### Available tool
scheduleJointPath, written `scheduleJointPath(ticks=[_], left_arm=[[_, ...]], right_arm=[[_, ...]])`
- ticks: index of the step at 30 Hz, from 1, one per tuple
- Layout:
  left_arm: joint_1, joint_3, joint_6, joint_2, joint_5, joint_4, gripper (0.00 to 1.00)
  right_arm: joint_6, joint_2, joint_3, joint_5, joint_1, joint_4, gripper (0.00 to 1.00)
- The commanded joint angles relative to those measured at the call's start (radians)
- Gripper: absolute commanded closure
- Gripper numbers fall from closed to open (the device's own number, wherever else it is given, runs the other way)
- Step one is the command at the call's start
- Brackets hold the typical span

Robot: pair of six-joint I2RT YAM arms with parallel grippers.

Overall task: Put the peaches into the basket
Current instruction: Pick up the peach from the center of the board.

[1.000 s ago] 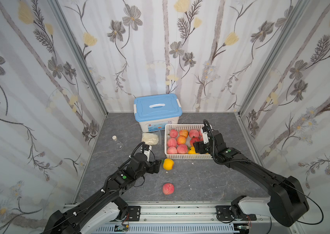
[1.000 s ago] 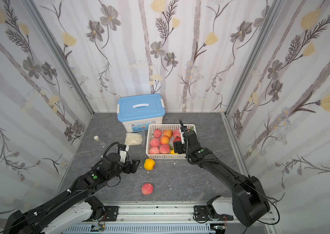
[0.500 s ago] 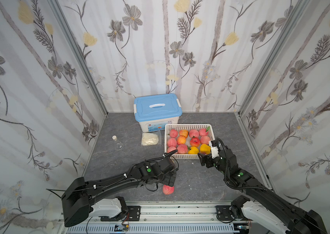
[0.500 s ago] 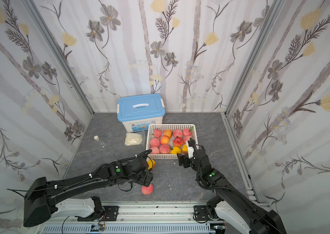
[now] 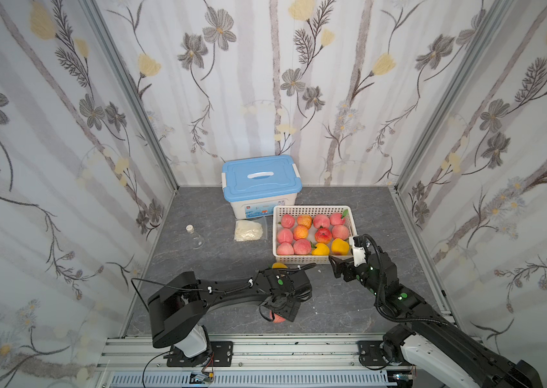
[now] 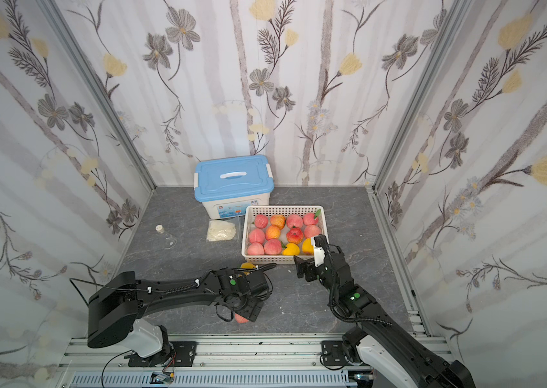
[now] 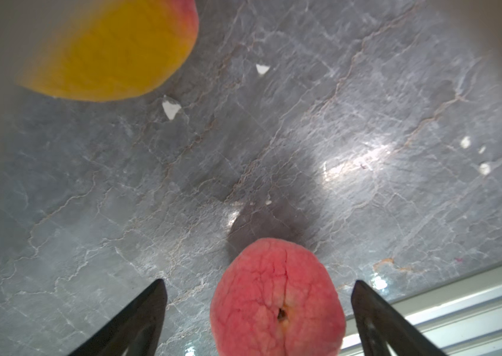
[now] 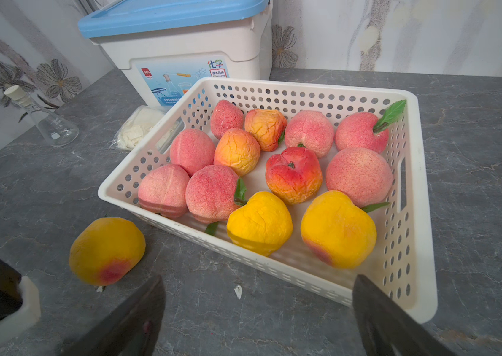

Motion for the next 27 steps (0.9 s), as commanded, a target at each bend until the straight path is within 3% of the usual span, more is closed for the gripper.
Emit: scheduleJointPath(ticks=[1,4,14,19,27], left_arm=[[-0.007,0.005,-0.025,0.014,0.002,-0.030,0.09],[-0.013,-0.002,-0.033,0.016,0.003,-0.030,0.13],[-0.039,-0.007,-0.050,0.015,0.005,-0.026,0.45],[-0.026,-0.003,-0.053,-0.030,-0.029,-0.015,0.52],[0.139,0.048,0.066,-0.137,-0.038,0.010,0.53]], right_arm=[[-0.002,0.004,0.008,-0.016,0.004,0.048,0.06],[-0.003,0.001,0.009,-0.021,0.005,0.049,0.06],[-0.005,-0.001,0.008,-0.016,0.008,0.052,0.06],[-0.007,-0.015,0.008,-0.044,0.008,0.041,0.06],[-0.022,-0.150,-0.050,-0.344,0.014,0.045,0.06]])
